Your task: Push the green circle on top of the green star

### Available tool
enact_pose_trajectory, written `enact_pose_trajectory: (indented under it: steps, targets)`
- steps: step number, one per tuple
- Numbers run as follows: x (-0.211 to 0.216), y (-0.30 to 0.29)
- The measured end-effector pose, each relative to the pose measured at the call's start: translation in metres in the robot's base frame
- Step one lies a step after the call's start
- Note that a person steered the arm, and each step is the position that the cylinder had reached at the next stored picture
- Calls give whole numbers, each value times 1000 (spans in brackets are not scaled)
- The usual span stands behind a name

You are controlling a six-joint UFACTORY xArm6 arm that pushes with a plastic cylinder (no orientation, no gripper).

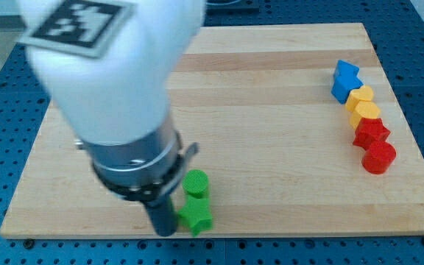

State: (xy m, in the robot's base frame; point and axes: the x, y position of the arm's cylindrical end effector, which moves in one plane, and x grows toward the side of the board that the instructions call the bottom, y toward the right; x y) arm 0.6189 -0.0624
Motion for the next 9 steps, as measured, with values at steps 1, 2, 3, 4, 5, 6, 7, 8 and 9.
enact_pose_trajectory:
  steps: [1, 2, 3, 4, 5, 6, 7, 8, 9]
  targets:
    - [0, 48]
    - [-1, 138]
    - [-1, 224]
    - [0, 257]
    - [-1, 237]
    - [0, 189]
    - [-1, 136]
    - [-1, 83]
    - [-1, 46]
